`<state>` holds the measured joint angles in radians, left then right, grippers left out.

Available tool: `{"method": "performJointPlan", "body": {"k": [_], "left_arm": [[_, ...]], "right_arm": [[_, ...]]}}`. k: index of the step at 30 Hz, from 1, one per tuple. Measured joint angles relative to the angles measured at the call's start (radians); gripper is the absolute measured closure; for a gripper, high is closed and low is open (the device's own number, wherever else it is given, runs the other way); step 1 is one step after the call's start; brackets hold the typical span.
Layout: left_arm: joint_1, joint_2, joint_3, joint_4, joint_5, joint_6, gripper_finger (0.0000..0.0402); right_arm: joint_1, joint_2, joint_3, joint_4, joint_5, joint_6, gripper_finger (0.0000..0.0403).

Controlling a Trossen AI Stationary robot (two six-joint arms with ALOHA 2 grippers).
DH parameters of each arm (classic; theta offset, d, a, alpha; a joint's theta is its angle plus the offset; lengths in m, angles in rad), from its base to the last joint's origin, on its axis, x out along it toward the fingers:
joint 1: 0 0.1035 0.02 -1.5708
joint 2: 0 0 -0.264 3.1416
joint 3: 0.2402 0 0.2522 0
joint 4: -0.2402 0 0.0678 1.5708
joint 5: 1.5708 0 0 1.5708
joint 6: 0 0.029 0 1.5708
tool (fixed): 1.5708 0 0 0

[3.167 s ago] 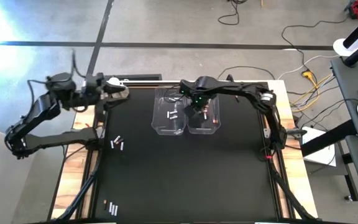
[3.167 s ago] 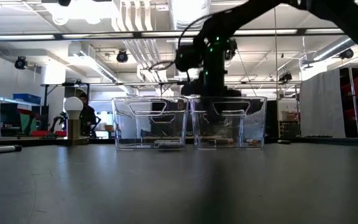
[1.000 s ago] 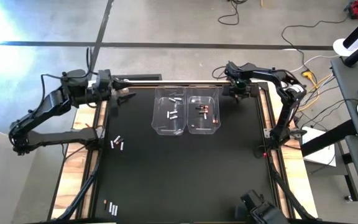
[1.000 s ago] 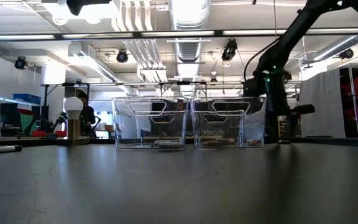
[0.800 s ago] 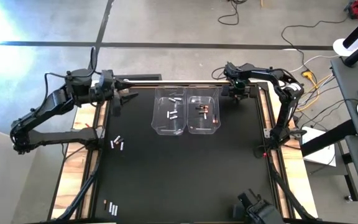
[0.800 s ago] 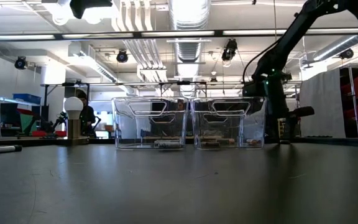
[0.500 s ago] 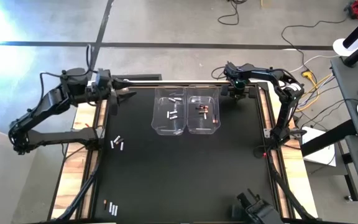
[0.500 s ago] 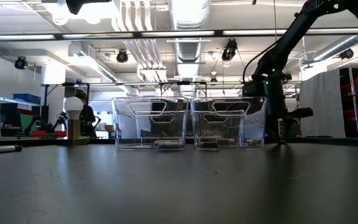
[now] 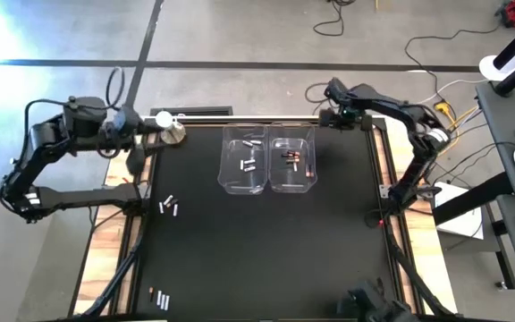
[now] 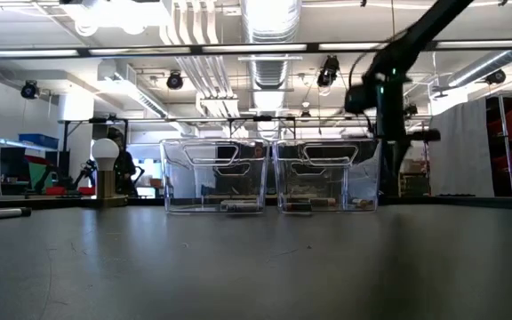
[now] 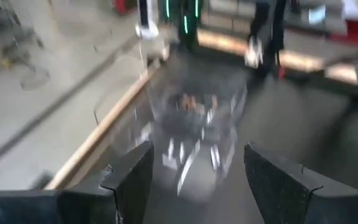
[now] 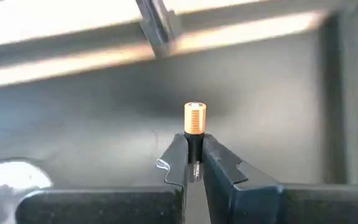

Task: Sort batteries
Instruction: Put the brown battery into the right transparent bin

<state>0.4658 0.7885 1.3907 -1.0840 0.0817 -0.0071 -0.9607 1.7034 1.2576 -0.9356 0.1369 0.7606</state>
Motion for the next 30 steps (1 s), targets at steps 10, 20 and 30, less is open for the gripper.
{"method": "performJointPlan", "body": {"k": [10,20,30], "left_arm": [[0.001,-0.064,-0.086,-0.238,0.014,0.006,0.0174],[0.001,-0.107,-0.109,-0.180,0.170,-0.003,0.0174],[0.001,-0.203,-0.109,-0.183,0.348,-0.048,0.0174]], "right_arm": [[0.307,-0.172,0.184,-0.068,0.035,-0.007,0.0384],[0.536,0.060,0.366,-0.133,-0.084,0.108,0.0384],[0.522,0.357,0.606,-0.263,-0.181,-0.263,0.0385]]}}
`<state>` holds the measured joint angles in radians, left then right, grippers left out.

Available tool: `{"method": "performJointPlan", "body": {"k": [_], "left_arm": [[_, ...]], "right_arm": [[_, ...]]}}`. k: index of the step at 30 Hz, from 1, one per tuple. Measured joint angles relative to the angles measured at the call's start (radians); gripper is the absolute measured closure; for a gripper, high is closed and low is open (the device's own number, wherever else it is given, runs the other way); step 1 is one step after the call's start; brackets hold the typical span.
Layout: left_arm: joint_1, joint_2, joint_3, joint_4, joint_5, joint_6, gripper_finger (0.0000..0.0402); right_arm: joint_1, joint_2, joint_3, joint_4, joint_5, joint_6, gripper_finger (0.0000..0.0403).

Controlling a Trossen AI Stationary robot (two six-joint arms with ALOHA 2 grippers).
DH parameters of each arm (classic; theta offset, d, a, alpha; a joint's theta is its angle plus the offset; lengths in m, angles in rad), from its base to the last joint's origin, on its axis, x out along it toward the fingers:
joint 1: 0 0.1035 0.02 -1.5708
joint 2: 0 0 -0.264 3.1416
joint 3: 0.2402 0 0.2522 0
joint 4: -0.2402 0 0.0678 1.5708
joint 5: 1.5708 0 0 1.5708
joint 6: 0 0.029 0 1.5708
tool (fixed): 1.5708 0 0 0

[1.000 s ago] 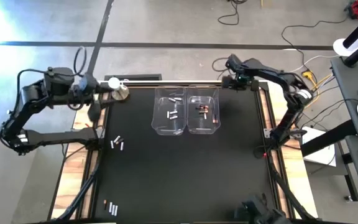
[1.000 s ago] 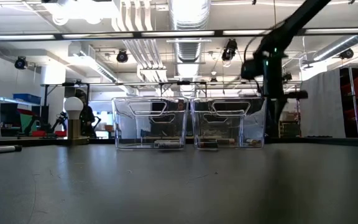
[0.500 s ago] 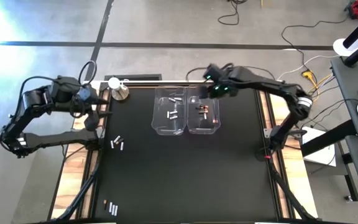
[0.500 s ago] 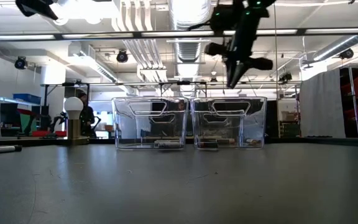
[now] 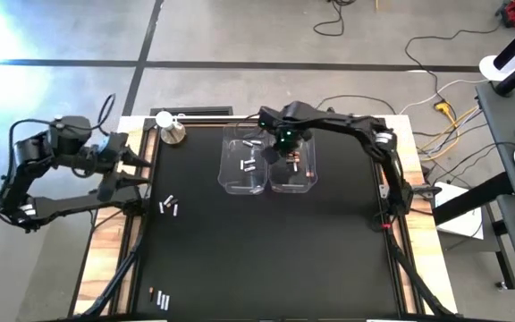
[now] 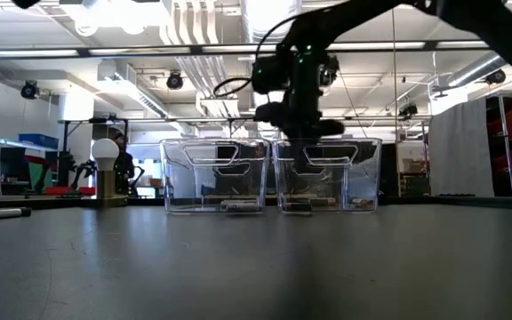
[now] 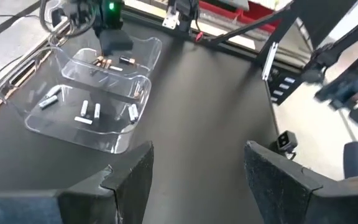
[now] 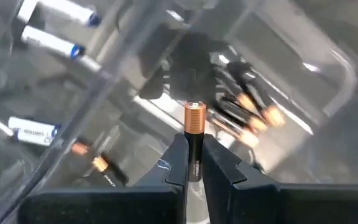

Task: Sort batteries
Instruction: Put the brown battery into the right transparent bin, then put the white battery into the left transparent bin

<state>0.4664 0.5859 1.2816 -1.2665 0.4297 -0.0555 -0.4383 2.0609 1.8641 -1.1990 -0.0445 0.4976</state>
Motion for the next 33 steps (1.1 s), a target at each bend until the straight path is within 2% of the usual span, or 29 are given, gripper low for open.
{"method": "performJointPlan", "body": {"k": [8,14,18,23,26,28,30,33], "left_arm": [[0.000,-0.104,0.000,-0.037,0.000,-0.102,0.0174],[0.000,-0.128,0.000,0.016,-0.017,-0.121,0.0174],[0.000,-0.106,-0.015,0.007,-0.066,-0.135,0.0174],[0.000,-0.112,-0.126,-0.032,-0.088,-0.202,0.0172],[0.000,-0.118,-0.215,-0.040,-0.088,-0.310,0.0173],[0.000,-0.118,-0.267,-0.037,-0.088,-0.367,0.0175],[0.000,-0.118,-0.321,-0.029,-0.093,-0.387,0.0177],[0.000,-0.118,-0.407,-0.028,-0.139,-0.392,0.0181]], "right_arm": [[-0.028,0.150,0.076,-0.114,-0.008,-0.288,0.0383],[-0.036,0.181,0.070,-0.111,-0.001,-0.363,0.0377],[-0.036,0.180,0.063,-0.114,0.018,-0.376,0.0336],[-0.029,0.144,0.123,-0.165,0.041,-0.379,0.0260],[-0.002,0.090,0.172,-0.173,0.100,-0.370,0.0222],[0.028,0.046,0.207,-0.172,0.179,-0.330,0.0204],[0.066,-0.002,0.246,-0.170,0.273,-0.278,0.0192],[0.124,-0.078,0.298,-0.154,0.331,-0.190,0.0182]]}}
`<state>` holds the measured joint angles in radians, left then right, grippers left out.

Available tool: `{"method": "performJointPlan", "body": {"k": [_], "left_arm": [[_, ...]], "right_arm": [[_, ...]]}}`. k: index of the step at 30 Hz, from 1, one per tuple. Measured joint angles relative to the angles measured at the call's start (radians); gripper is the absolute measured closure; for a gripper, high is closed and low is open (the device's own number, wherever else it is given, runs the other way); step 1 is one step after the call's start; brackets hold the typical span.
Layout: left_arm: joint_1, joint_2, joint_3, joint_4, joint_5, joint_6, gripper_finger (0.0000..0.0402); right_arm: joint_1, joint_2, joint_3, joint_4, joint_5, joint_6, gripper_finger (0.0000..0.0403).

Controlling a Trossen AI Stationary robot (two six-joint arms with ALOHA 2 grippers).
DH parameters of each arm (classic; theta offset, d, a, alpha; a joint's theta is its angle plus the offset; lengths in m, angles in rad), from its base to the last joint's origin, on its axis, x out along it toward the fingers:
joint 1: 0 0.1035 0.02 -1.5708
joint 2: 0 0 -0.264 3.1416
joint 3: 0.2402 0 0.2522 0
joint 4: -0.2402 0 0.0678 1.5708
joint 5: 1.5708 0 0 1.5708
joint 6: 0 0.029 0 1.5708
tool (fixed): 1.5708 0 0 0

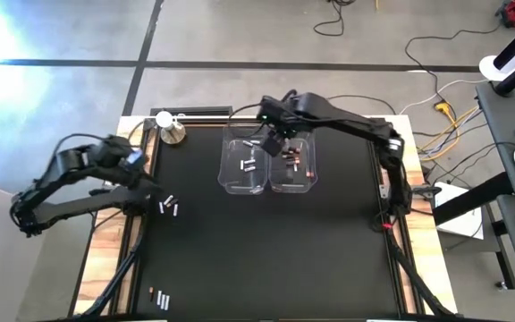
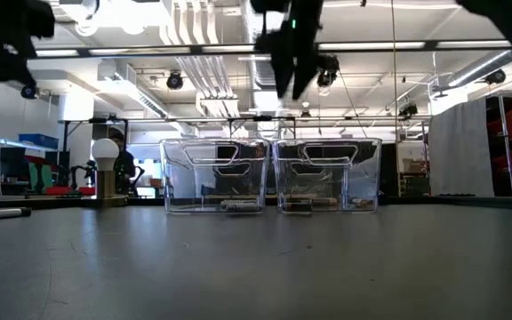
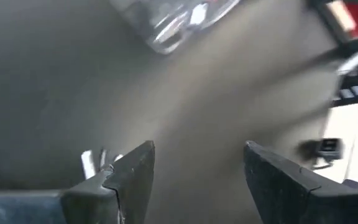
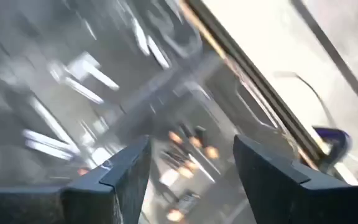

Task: Sort batteries
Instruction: Put the white battery into the left transparent bin

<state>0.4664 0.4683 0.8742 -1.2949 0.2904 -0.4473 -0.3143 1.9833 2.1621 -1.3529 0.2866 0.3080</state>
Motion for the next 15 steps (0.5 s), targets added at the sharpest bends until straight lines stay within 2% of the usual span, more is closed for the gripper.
{"method": "performJointPlan", "body": {"k": [4,8,15], "left_arm": [[-0.002,0.012,-0.108,0.025,0.014,-0.104,0.0184],[-0.029,0.024,-0.192,0.131,0.016,-0.238,0.0188],[-0.132,0.117,-0.243,0.256,-0.104,-0.400,0.0192]], "right_arm": [[0.070,-0.091,0.033,0.017,0.016,0.147,0.0179],[0.121,-0.167,0.037,0.019,0.105,0.229,0.0181],[0.139,-0.241,0.037,0.024,0.151,0.263,0.0181]]}}
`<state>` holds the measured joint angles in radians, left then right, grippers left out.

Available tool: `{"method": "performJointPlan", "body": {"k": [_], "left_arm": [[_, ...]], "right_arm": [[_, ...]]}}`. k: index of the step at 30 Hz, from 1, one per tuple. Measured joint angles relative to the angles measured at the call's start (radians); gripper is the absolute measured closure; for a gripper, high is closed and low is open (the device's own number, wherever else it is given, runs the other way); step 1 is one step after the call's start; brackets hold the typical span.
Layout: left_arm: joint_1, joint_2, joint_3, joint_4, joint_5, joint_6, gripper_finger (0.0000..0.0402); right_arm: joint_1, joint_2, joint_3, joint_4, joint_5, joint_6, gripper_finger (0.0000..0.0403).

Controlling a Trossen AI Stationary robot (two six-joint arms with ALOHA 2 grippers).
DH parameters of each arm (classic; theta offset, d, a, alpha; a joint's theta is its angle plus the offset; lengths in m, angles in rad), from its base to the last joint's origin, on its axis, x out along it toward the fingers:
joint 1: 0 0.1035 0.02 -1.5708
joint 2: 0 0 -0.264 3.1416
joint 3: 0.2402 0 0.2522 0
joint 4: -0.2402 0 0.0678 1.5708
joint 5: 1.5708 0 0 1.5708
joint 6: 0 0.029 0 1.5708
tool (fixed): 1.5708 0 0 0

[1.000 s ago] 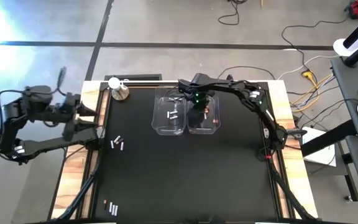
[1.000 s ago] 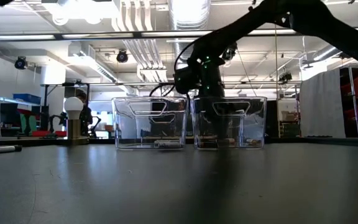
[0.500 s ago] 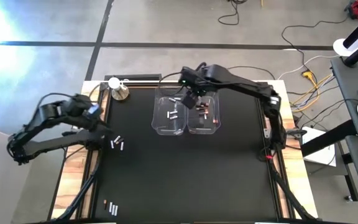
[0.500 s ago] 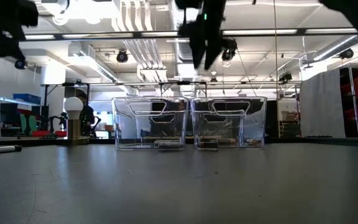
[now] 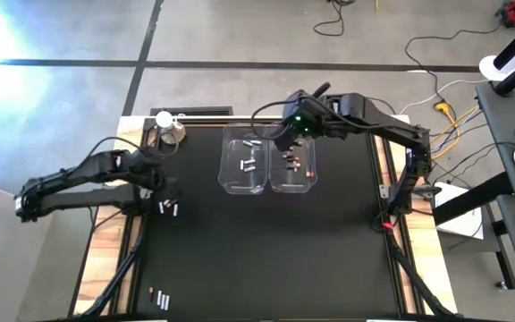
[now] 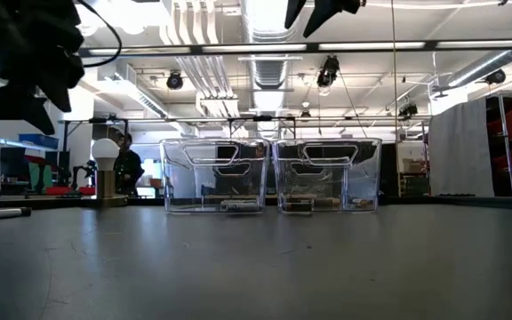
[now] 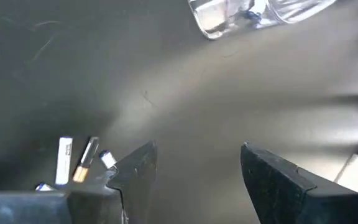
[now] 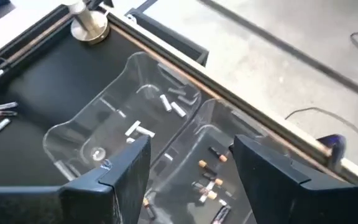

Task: Sort batteries
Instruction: Put the white battery into the left transparent bin

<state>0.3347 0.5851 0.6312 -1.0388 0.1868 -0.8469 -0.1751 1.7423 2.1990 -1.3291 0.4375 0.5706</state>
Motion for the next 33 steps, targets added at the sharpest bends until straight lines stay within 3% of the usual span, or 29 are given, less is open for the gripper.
{"method": "performJointPlan", "body": {"k": [8,18,26,33], "left_arm": [[-0.191,0.201,0.023,0.000,-0.145,-0.215,0.0192],[-0.403,0.400,-0.037,0.014,-0.171,-0.578,0.0192],[-0.404,0.549,-0.084,0.069,-0.173,-0.685,0.0198],[-0.364,0.589,-0.179,0.243,-0.144,-0.726,0.0237]], "right_arm": [[-0.010,-0.016,0.000,-0.013,0.036,-0.099,0.0177],[0.000,-0.022,-0.001,-0.081,0.037,-0.254,0.0149],[0.000,-0.027,-0.001,-0.080,0.036,-0.374,0.0132],[0.001,-0.047,-0.001,-0.088,0.035,-0.380,0.0126]]}}
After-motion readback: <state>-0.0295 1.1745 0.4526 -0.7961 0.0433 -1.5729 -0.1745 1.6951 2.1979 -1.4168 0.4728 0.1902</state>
